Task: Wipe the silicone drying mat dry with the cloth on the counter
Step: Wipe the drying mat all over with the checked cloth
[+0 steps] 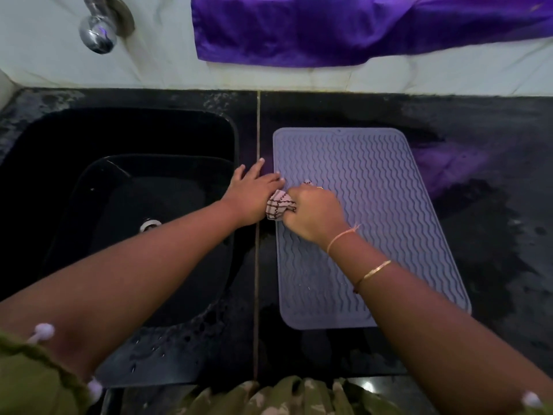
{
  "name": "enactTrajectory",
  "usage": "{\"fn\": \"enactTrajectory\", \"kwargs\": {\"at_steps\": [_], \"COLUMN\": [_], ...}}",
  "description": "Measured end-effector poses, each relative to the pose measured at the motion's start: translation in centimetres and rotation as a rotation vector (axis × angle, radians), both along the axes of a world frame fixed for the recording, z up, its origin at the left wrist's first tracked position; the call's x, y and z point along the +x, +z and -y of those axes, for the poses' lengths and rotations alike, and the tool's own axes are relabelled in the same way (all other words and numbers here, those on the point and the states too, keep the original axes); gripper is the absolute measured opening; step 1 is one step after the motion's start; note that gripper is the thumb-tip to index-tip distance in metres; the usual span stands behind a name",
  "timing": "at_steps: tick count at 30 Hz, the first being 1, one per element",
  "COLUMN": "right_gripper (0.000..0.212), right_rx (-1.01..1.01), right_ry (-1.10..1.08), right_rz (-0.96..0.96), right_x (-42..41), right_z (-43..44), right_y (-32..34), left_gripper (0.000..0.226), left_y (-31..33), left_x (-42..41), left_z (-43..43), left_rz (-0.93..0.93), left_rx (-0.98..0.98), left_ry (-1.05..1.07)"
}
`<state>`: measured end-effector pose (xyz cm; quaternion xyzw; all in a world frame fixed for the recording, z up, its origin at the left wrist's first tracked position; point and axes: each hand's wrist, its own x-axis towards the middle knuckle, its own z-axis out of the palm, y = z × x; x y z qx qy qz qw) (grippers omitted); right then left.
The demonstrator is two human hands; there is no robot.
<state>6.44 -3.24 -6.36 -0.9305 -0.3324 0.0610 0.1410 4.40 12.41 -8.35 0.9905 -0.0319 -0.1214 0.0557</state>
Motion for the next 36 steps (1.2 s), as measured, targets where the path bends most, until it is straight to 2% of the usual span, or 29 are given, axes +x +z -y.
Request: {"fn": "enactTrajectory", "kwargs": {"at_steps": [4, 7, 10, 19, 26, 28, 32, 34, 36], "right_gripper": [0.012, 0.02, 0.006, 0.012, 0.011, 0.009, 0.028, 0.025, 0.012], "right_rx": [-0.058, -0.079, -0.033, -0.035, 0.051, 0.099, 0.321, 0.417, 0.43], "right_ry": [0.004, 0.005, -0.023, -0.038, -0.072, -0.079, -0.145, -0.16, -0.13], "right_rz": [-0.257, -0.365, -0.471, -0.622, -0.802, -0.807, -0.712, -0.635, -0.579], "right_x": [0.3, -0.8, -2.1, -5.3, -5.9, -5.4, -3.2, -1.7, -1.2], "right_z": [0.2, 1.1, 2.1, 4.1, 5.3, 5.8, 5.8, 5.3, 4.8], "right_y": [0.8, 1.1, 0.8, 0.7, 1.1, 1.8, 3.4, 4.0, 3.9], "left_gripper": [0.057, 0.059, 0.064, 0.064, 0.065, 0.07, 0.066, 0.058, 0.055], "left_y": [0.5, 0.7, 0.9, 1.2, 1.4, 1.4, 1.3, 1.1, 0.8], "left_x": [0.3, 0.4, 0.3, 0.3, -0.6, -1.2, -2.7, -3.4, -4.0], "left_z": [0.0, 0.4, 0.6, 1.4, 2.0, 1.7, 0.7, 1.1, 2.1], "left_rz": [-0.083, -0.142, -0.188, -0.218, -0.132, -0.118, -0.122, -0.136, -0.184], "left_rx": [0.068, 0.09, 0.106, 0.145, 0.151, 0.037, -0.097, -0.12, -0.126], "left_ry": [0.011, 0.032, 0.051, 0.111, 0.101, 0.108, 0.13, 0.134, 0.12]}}
